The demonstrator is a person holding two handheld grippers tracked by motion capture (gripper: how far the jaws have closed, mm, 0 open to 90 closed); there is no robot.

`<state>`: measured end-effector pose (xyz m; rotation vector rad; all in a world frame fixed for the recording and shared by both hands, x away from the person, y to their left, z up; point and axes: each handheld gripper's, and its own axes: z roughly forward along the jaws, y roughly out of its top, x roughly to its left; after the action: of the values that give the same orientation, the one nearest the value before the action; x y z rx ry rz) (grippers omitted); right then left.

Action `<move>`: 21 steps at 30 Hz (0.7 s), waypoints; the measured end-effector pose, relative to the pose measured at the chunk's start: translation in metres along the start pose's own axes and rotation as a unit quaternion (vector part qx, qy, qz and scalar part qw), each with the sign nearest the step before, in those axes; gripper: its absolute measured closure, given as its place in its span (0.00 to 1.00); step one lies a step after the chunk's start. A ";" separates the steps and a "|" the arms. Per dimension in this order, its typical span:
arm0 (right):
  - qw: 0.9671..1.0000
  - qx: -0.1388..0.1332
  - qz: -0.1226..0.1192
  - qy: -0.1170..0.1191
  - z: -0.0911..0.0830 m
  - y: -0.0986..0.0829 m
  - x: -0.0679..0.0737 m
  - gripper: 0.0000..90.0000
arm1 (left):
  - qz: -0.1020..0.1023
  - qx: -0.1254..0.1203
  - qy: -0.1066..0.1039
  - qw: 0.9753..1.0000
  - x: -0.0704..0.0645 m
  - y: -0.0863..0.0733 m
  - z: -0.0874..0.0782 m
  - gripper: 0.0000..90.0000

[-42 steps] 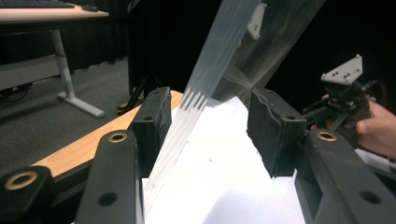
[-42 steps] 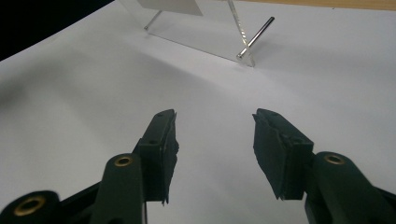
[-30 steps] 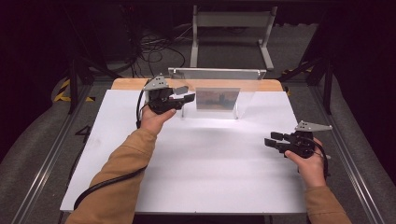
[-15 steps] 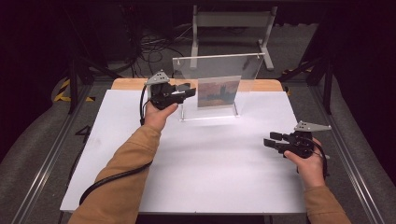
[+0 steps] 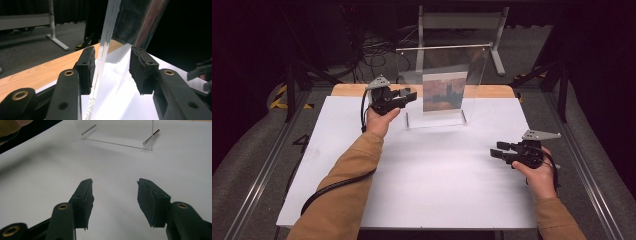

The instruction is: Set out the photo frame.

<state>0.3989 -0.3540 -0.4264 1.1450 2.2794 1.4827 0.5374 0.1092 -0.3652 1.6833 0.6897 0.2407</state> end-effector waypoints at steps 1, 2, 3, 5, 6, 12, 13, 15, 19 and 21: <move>1.000 0.000 0.000 0.000 0.001 0.000 0.000 0.52 | 0.000 0.001 0.000 1.000 0.000 0.000 0.000 0.63; 1.000 0.001 -0.001 0.000 0.001 0.001 0.000 0.52 | 0.001 0.000 0.005 1.000 0.000 0.000 0.001 0.63; 1.000 0.000 -0.001 -0.001 0.001 0.001 0.000 0.52 | 0.002 0.001 0.005 1.000 0.001 0.000 0.001 0.63; 1.000 -0.001 -0.002 0.000 0.002 0.002 0.001 0.52 | 0.002 0.003 0.009 1.000 0.002 -0.001 0.002 0.62; 1.000 0.000 -0.003 0.000 0.003 0.003 0.001 0.52 | 0.001 0.005 0.014 1.000 0.003 -0.001 0.003 0.62; 1.000 0.008 -0.012 0.005 0.011 0.005 0.005 0.52 | -0.011 0.006 0.026 1.000 0.009 -0.006 0.006 0.57; 1.000 0.008 -0.013 0.007 0.012 0.006 0.005 0.52 | -0.013 0.008 0.032 0.999 0.011 -0.007 0.007 0.56; 1.000 0.008 -0.014 0.006 0.013 0.006 0.005 0.52 | -0.003 0.011 0.037 0.999 0.013 -0.007 0.007 0.56; 1.000 0.010 -0.015 0.008 0.015 0.007 0.006 0.52 | -0.013 0.013 0.040 0.999 0.015 -0.009 0.008 0.54; 1.000 0.011 -0.017 0.008 0.016 0.008 0.006 0.51 | -0.017 0.017 0.042 0.999 0.015 -0.011 0.009 0.53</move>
<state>0.4073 -0.3373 -0.4263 1.0994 2.3200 1.4631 0.5509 0.1112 -0.3806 1.7009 0.7885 0.2784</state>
